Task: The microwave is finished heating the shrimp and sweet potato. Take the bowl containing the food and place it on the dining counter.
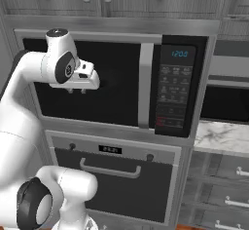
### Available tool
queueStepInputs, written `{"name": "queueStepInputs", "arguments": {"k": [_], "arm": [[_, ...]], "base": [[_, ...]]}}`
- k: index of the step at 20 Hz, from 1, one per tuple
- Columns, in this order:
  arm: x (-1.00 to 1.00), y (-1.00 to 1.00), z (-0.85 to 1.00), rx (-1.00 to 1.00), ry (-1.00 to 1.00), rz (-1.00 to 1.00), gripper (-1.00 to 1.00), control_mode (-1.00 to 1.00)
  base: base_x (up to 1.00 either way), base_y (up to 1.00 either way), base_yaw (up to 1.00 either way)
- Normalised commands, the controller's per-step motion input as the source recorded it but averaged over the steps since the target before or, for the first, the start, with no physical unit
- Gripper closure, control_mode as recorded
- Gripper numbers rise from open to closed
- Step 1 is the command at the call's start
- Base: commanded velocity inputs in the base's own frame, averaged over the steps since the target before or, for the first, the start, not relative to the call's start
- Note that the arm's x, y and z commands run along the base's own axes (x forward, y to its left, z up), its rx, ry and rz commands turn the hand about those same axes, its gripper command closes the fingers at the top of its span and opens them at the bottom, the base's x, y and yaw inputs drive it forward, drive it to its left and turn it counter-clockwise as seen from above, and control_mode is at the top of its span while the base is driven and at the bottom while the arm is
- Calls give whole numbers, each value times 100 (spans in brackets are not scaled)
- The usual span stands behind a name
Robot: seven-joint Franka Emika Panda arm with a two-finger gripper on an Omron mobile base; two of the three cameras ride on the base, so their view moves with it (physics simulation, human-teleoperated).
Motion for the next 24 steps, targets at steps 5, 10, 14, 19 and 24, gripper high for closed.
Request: {"name": "queueStepInputs", "arguments": {"k": [5,10,14,19,24], "arm": [[-20,-2,0,0,-3,0,-100,-100],[-18,-1,0,0,0,0,-100,-100],[-37,-7,-5,0,0,0,-100,100],[0,0,0,0,0,0,-100,100],[0,0,0,0,0,0,-100,100]], "base": [[0,0,0],[0,0,0],[-35,-12,0],[-48,-44,-2],[-29,-71,-5]]}}
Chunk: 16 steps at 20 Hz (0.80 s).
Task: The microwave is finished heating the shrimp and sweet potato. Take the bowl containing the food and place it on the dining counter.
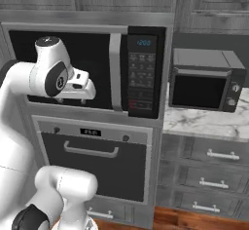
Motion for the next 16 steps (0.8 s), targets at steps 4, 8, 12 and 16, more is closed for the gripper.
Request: {"name": "queueStepInputs", "arguments": {"k": [4,8,12,16], "arm": [[0,0,0,0,0,0,-100,100],[0,0,0,0,0,0,-100,100],[0,0,0,0,0,0,-100,100],[0,0,0,0,0,0,-100,-100]], "base": [[-36,-56,-2],[-34,-32,0],[-32,-30,0],[0,0,0]]}}
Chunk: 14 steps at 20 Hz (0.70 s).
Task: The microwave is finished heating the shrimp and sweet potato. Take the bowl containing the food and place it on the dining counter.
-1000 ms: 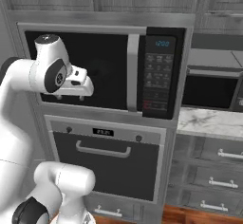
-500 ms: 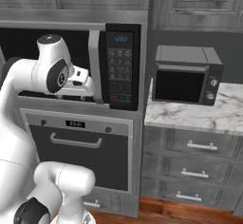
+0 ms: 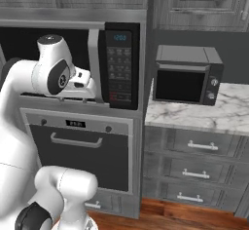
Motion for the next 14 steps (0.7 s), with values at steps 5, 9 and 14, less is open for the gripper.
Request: {"name": "queueStepInputs", "arguments": {"k": [5,9,14], "arm": [[0,0,0,0,0,0,-100,-100],[0,0,0,0,-9,0,-100,-100],[14,0,13,0,-18,0,-100,-100]], "base": [[0,0,0],[0,0,0],[0,0,0]]}}
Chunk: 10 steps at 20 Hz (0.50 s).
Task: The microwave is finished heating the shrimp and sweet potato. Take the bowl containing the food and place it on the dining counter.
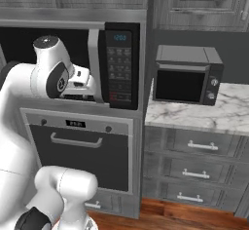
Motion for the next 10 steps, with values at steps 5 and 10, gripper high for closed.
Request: {"name": "queueStepInputs", "arguments": {"k": [5,10], "arm": [[57,0,14,0,-13,0,-100,-100],[89,-9,0,0,-8,-1,-100,-100]], "base": [[0,0,0],[0,0,0]]}}
